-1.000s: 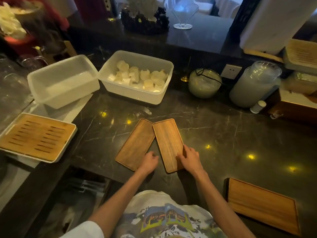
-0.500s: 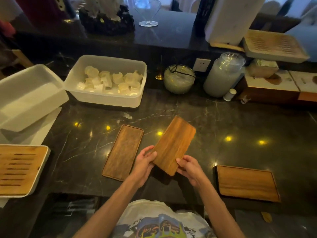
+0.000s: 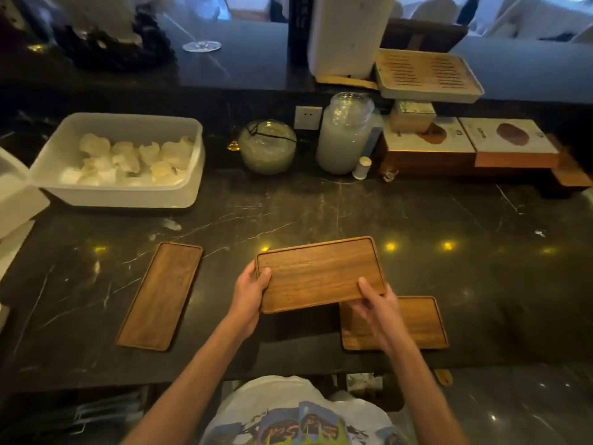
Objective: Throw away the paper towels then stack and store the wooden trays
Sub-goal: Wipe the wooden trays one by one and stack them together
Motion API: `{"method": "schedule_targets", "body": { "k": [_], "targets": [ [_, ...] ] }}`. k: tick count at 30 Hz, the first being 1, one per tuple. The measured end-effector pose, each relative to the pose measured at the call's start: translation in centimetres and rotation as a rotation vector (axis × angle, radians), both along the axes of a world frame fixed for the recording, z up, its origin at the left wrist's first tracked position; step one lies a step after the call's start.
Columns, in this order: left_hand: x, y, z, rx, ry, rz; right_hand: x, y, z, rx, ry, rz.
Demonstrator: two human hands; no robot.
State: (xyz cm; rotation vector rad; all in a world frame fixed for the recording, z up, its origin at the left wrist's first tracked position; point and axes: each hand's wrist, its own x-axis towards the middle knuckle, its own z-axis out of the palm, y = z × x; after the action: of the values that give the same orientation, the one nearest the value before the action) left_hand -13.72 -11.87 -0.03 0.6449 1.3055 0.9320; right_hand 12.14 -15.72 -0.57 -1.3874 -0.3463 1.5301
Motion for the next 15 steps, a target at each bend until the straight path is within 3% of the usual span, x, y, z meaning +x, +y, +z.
{"method": "schedule_targets", "body": {
  "k": [4, 8, 15],
  "targets": [
    [3.8, -0.1, -0.3, 0.016, 0.089, -0.005, 6.1, -0.1, 0.1, -0.037, -0.256, 0.117],
    [8.8, -1.1, -1.5, 0.016, 0.29, -0.075, 10.2, -1.0, -0.9, -0.014, -0.422, 0.173],
    [13.7, -3.3, -4.0, -0.019, 0.613, -0.452, 16.0, -4.3, -4.2, -0.156, -0.784, 0.327]
  ]
}}
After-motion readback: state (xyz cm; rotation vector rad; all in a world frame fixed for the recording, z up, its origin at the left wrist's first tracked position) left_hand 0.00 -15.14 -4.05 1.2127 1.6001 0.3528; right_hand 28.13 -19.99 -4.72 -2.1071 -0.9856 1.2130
